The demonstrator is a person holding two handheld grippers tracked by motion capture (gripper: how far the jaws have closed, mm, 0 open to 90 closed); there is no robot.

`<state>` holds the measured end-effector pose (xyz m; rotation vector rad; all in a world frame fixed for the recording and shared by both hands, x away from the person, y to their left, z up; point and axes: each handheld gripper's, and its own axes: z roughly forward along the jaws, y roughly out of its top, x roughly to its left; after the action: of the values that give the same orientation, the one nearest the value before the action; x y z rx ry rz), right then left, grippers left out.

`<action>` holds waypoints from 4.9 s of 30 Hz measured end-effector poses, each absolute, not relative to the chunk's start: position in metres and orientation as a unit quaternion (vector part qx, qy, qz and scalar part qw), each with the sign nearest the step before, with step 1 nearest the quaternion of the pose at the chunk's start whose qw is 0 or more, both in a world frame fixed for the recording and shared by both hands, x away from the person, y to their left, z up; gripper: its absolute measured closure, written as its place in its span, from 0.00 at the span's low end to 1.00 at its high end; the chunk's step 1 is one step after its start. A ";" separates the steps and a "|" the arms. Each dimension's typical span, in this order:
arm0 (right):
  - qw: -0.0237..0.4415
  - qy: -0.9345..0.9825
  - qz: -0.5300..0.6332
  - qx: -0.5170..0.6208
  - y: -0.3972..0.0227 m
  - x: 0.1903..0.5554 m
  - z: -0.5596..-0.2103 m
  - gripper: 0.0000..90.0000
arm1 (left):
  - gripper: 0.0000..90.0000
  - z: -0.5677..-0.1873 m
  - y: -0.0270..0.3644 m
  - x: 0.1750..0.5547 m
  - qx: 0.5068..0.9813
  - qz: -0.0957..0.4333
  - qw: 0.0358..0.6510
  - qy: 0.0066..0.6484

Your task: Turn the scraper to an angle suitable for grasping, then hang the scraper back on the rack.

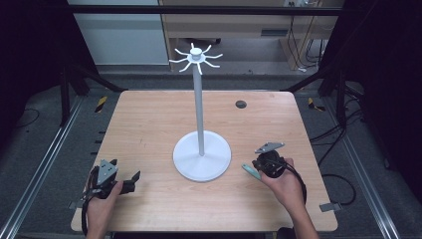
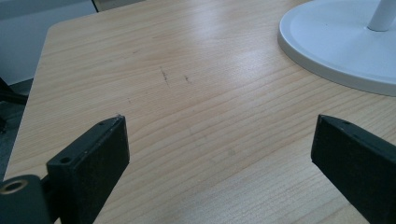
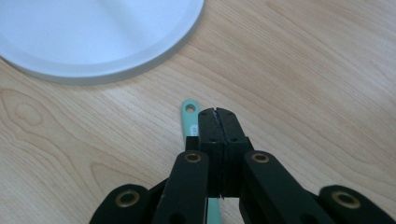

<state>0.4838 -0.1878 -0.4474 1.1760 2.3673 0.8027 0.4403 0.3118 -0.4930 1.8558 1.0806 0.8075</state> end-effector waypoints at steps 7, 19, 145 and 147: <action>0.181 0.857 0.260 0.406 -0.181 0.489 -0.437 0.96 | 0.04 -0.493 0.312 0.439 0.736 0.321 0.412 0.431; 0.160 0.880 0.212 0.394 -0.176 0.497 -0.430 0.74 | 0.04 -0.493 0.312 0.440 0.738 0.319 0.410 0.430; 0.156 0.867 0.250 0.402 -0.201 0.516 -0.371 0.82 | 0.04 -0.494 0.310 0.440 0.741 0.317 0.407 0.429; 0.162 0.863 0.257 0.405 -0.204 0.517 -0.364 0.82 | 0.04 -0.494 0.311 0.440 0.741 0.317 0.407 0.429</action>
<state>0.5168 -0.2039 -0.3640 1.1549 2.4612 0.7325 0.4398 0.3106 -0.4937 1.8691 1.0817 0.7999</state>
